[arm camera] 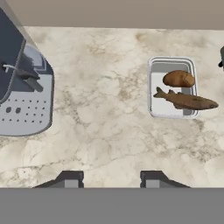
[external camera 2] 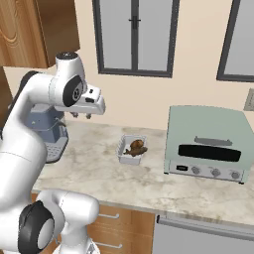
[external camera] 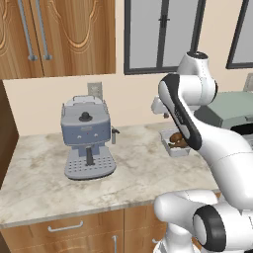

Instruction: Place the tupperware on the top shelf of the fridge. Make space for the tupperware among the existing items by rearranging them on the shelves if needed. Close the fridge door when finished.

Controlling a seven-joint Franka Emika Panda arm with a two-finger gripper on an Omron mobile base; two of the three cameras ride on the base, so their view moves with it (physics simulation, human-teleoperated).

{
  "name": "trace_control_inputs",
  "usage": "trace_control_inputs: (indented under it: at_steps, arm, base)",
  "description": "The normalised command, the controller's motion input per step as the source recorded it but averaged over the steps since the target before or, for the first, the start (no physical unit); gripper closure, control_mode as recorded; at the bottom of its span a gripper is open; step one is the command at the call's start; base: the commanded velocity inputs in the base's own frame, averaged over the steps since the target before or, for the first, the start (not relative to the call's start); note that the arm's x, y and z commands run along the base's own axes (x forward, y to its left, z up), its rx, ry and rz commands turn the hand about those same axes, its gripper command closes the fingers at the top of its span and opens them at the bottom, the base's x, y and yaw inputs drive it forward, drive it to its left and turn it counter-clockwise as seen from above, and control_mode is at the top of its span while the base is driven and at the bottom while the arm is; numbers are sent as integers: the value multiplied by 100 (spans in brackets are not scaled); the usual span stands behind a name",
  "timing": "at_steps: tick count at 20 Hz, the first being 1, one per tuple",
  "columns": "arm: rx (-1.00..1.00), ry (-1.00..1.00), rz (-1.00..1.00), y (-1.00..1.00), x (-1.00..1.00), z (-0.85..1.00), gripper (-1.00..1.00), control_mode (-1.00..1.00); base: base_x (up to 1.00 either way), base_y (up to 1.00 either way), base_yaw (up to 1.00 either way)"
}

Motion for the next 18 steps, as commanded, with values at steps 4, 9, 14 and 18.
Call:
trace_control_inputs:
  at_steps: [4, 9, 14, 18]
  arm:
    - [0, 0, -1, -5, 0, -8, -100, -100]
    - [0, 0, 0, -35, 0, -40, -100, -100]
    - [0, 0, 0, -33, 0, -44, -100, -100]
    - [-2, 4, 0, -39, 7, -28, -100, -100]
  base:
    - [0, 0, 0]
    - [0, 0, 0]
    - [0, 0, 0]
    - [0, 0, 0]
